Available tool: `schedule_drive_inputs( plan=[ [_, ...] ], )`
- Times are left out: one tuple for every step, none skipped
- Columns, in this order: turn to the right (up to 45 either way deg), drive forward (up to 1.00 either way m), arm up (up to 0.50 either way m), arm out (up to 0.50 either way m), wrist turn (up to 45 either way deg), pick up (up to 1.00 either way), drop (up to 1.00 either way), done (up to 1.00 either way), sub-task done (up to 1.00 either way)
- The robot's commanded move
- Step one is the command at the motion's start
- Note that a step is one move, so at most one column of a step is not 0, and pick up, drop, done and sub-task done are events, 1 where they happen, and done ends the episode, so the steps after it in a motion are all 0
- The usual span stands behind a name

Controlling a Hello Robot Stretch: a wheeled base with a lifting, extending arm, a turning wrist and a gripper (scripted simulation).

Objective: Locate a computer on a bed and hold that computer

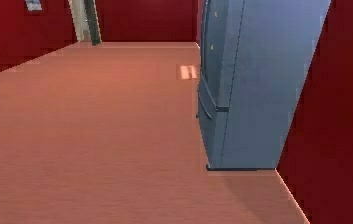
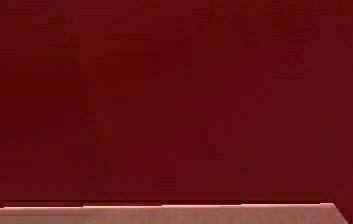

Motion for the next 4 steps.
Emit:
schedule_drive_inputs(
  plan=[
    [-24.0,0.0,0.0,0.0,0.0,0.0,0.0,0.0,0.0],
    [0.0,1.0,0.0,0.0,0.0,0.0,0.0,0.0,0.0],
    [0.0,1.0,0.0,0.0,0.0,0.0,0.0,0.0,0.0],
    [0.0,1.0,0.0,0.0,0.0,0.0,0.0,0.0,0.0]
  ],
)
